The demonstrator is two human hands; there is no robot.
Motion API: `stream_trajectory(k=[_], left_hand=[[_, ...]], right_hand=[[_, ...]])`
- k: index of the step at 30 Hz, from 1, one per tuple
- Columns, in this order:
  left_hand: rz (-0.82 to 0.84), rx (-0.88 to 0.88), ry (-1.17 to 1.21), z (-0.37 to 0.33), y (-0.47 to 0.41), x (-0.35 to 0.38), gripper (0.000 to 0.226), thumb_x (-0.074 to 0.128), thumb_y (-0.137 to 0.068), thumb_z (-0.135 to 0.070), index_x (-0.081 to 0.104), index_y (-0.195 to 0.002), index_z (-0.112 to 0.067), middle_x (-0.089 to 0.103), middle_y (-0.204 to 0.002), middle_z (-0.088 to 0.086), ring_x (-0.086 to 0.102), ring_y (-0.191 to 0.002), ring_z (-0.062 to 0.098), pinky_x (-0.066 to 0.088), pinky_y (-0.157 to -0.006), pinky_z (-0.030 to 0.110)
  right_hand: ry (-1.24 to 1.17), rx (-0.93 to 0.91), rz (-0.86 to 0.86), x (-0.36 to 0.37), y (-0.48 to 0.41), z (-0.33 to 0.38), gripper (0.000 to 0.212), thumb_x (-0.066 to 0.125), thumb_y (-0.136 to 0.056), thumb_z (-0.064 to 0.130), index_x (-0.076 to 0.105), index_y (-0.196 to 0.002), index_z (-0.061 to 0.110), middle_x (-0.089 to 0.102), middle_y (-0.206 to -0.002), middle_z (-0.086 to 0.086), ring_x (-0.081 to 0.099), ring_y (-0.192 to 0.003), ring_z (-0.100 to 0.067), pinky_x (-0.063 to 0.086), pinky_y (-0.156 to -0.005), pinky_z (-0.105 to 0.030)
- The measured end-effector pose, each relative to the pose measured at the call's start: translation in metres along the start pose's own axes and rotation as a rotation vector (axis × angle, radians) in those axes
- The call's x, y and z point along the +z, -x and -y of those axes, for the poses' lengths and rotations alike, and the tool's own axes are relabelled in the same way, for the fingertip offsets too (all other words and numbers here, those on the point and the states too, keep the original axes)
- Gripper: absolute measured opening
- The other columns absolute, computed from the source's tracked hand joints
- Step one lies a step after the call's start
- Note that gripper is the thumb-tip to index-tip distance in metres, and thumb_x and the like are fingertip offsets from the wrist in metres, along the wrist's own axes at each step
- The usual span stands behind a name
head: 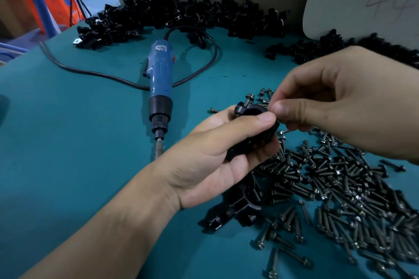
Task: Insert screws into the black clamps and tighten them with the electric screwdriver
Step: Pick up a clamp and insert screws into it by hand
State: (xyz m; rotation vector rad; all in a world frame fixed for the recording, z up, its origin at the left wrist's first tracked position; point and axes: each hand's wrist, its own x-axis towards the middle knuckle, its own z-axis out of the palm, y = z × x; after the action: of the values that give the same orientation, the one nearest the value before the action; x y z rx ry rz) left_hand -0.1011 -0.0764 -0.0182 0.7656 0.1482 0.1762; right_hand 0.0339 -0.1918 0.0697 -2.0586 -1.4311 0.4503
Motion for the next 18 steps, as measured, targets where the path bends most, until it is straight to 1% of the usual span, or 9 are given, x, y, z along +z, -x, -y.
stream_trajectory(k=[2,5,8,12,14,15,16,17,18], left_hand=[[-0.004,-0.002,-0.002,0.001,0.000,0.000,0.031,0.066,-0.090,-0.015,0.059,-0.118,-0.005,0.070,-0.100,0.004,0.066,-0.094,0.012,0.058,-0.085,0.023],[0.000,-0.007,-0.015,0.001,0.000,0.001,0.030,0.065,-0.094,-0.023,0.063,-0.117,-0.005,0.071,-0.102,0.002,0.066,-0.097,0.011,0.057,-0.088,0.023],[-0.023,-0.010,-0.005,0.001,-0.001,0.000,0.032,0.066,-0.093,-0.020,0.064,-0.120,-0.002,0.071,-0.102,0.005,0.066,-0.096,0.014,0.058,-0.086,0.024],[-0.061,0.004,-0.003,0.000,-0.003,-0.002,0.035,0.068,-0.093,-0.019,0.066,-0.121,0.002,0.069,-0.105,0.010,0.067,-0.096,0.018,0.058,-0.085,0.025],[-0.051,-0.001,0.008,-0.001,-0.003,-0.002,0.030,0.068,-0.093,-0.020,0.070,-0.115,0.000,0.067,-0.105,0.010,0.066,-0.094,0.018,0.058,-0.082,0.024],[-0.037,-0.009,0.011,-0.002,-0.003,-0.002,0.024,0.068,-0.094,-0.021,0.074,-0.109,-0.003,0.067,-0.103,0.010,0.066,-0.092,0.018,0.058,-0.079,0.023],[-0.023,-0.025,0.007,-0.003,-0.002,-0.003,0.020,0.068,-0.093,-0.022,0.077,-0.102,-0.006,0.067,-0.101,0.010,0.066,-0.091,0.017,0.058,-0.077,0.022],[-0.009,-0.050,-0.006,-0.003,-0.001,-0.003,0.017,0.068,-0.093,-0.022,0.078,-0.097,-0.008,0.067,-0.099,0.011,0.066,-0.089,0.017,0.058,-0.075,0.022],[0.004,-0.079,-0.024,-0.003,0.001,-0.002,0.016,0.068,-0.092,-0.022,0.077,-0.093,-0.008,0.067,-0.098,0.012,0.067,-0.087,0.017,0.058,-0.073,0.021]], right_hand=[[-0.011,-0.005,0.016,-0.001,0.000,0.000,0.017,0.064,-0.070,0.047,0.073,-0.085,0.045,0.074,-0.067,0.014,0.069,-0.059,-0.001,0.060,-0.062,-0.024],[-0.027,-0.016,0.019,-0.003,0.001,-0.001,0.016,0.066,-0.070,0.043,0.075,-0.083,0.042,0.074,-0.067,0.014,0.069,-0.059,0.000,0.056,-0.068,-0.013],[0.009,-0.032,0.016,-0.002,0.001,-0.002,0.018,0.067,-0.069,0.040,0.074,-0.085,0.046,0.074,-0.070,0.018,0.070,-0.064,0.002,0.059,-0.065,-0.021],[0.022,-0.061,-0.004,0.000,0.000,-0.004,0.018,0.066,-0.072,0.040,0.073,-0.087,0.047,0.074,-0.071,0.019,0.070,-0.065,0.000,0.060,-0.070,-0.030],[0.005,-0.080,-0.019,0.001,-0.001,-0.006,0.016,0.066,-0.074,0.038,0.074,-0.087,0.045,0.075,-0.073,0.017,0.071,-0.066,-0.001,0.062,-0.068,-0.029],[-0.018,-0.092,-0.032,0.001,-0.001,-0.008,0.014,0.067,-0.077,0.035,0.074,-0.087,0.042,0.075,-0.074,0.017,0.071,-0.068,0.000,0.061,-0.070,-0.027],[-0.032,-0.107,-0.055,0.001,-0.002,-0.010,0.012,0.069,-0.082,0.030,0.075,-0.086,0.039,0.076,-0.076,0.016,0.072,-0.069,0.000,0.059,-0.073,-0.021],[-0.033,-0.119,-0.089,0.000,-0.003,-0.013,0.015,0.071,-0.087,0.023,0.075,-0.086,0.037,0.076,-0.078,0.016,0.071,-0.068,0.001,0.057,-0.069,-0.015],[-0.023,-0.121,-0.124,0.000,-0.003,-0.015,0.020,0.072,-0.090,0.017,0.075,-0.086,0.036,0.076,-0.079,0.015,0.070,-0.064,0.001,0.053,-0.059,-0.010]])
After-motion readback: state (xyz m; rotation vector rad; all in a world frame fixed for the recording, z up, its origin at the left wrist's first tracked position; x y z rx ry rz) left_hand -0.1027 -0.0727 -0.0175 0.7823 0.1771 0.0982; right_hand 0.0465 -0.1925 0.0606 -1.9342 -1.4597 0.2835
